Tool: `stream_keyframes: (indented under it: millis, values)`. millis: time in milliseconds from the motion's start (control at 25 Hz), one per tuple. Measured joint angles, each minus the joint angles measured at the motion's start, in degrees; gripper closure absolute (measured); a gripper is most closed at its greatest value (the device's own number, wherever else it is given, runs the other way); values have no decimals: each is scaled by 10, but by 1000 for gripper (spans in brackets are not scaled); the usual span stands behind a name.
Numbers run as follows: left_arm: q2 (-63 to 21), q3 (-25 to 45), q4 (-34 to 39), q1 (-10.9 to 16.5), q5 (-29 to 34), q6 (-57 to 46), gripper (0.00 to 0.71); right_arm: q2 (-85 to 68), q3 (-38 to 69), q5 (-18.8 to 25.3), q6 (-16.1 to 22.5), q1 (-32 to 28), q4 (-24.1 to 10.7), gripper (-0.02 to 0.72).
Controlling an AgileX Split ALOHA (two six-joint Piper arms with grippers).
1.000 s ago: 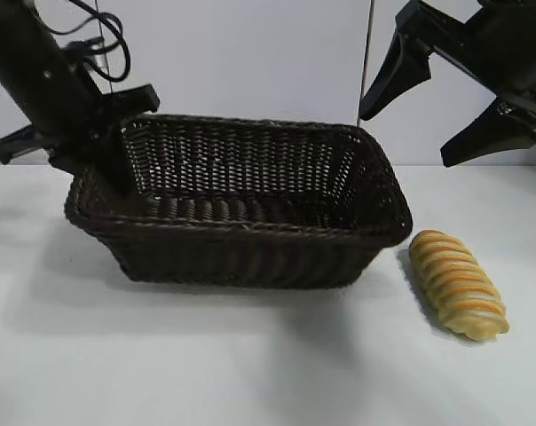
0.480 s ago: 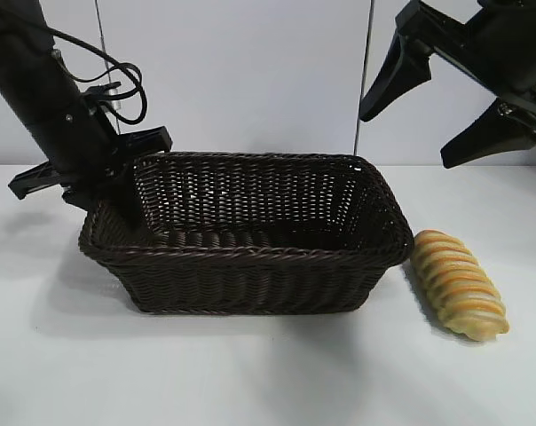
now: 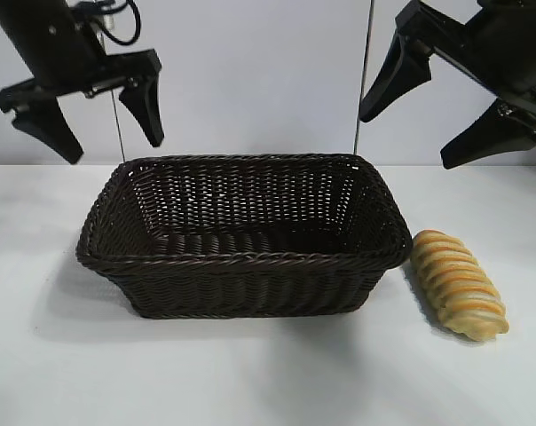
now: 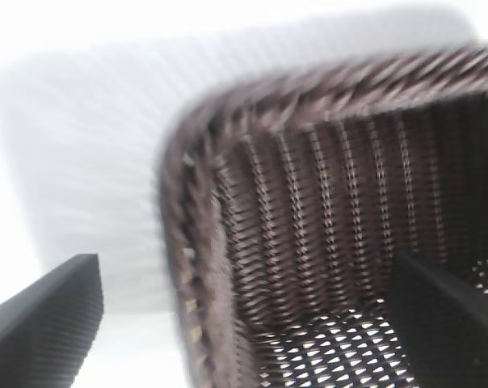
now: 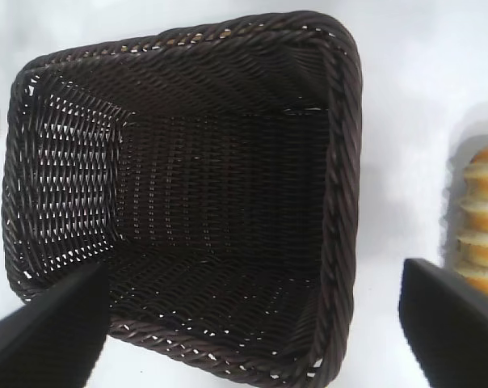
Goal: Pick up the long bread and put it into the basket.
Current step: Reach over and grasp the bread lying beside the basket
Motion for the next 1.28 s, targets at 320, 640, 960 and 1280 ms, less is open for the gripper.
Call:
stream_keyframes:
  millis: [320, 640, 960, 1280]
  values:
    - [-20, -37, 79, 148, 43, 9, 16, 0, 0, 1, 0, 0, 0, 8]
    - [-128, -37, 1, 240, 48, 48, 16, 0, 0, 1, 0, 0, -2, 8]
    - [-326, -39, -50, 241, 60, 65, 16, 0, 0, 1, -4, 0, -2, 8]
    - [-523, -13, -41, 149, 66, 70, 16, 0, 0, 5, -11, 0, -2, 8]
